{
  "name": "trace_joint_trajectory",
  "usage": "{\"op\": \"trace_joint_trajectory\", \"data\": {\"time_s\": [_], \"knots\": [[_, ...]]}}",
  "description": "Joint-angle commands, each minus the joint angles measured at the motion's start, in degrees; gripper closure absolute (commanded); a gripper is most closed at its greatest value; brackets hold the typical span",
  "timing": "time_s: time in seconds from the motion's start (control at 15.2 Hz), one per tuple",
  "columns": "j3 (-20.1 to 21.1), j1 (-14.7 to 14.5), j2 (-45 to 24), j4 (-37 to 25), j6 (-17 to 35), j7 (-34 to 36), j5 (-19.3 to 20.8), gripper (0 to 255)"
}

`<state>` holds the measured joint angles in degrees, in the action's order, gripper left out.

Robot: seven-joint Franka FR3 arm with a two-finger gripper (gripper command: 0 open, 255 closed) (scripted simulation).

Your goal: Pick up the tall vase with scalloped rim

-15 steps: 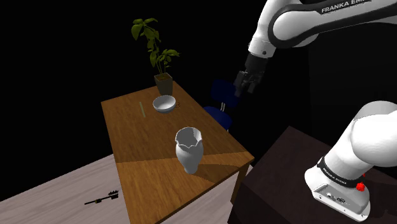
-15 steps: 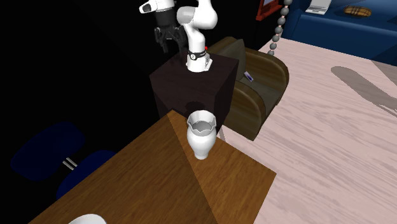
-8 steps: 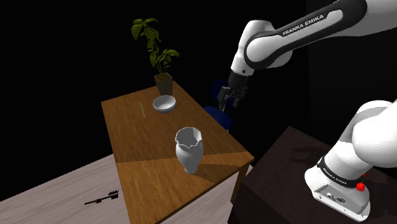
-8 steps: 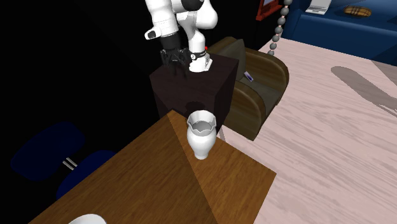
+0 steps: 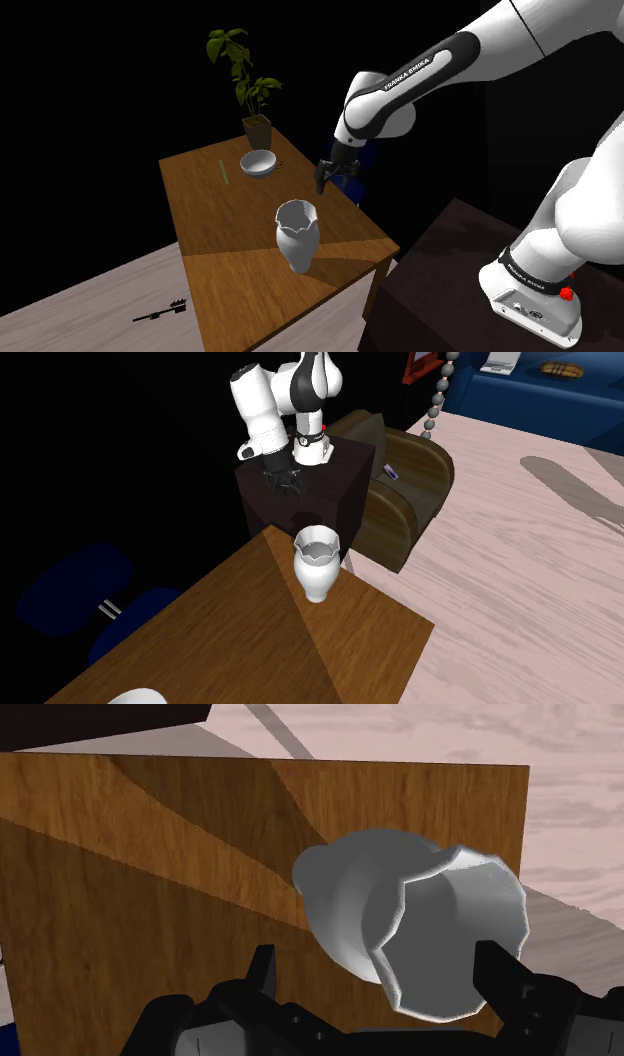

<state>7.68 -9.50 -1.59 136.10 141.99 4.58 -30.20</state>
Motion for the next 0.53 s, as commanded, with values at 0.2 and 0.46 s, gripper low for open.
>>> {"op": "trace_joint_trajectory", "data": {"time_s": [0.2, 0.46], "knots": [[1.8, -1.3, -11.1, -6.4, 4.8, -1.0, -5.0, 0], [2.6, -1.4, -15.5, -8.6, 7.0, -2.2, -6.8, 0]]}}
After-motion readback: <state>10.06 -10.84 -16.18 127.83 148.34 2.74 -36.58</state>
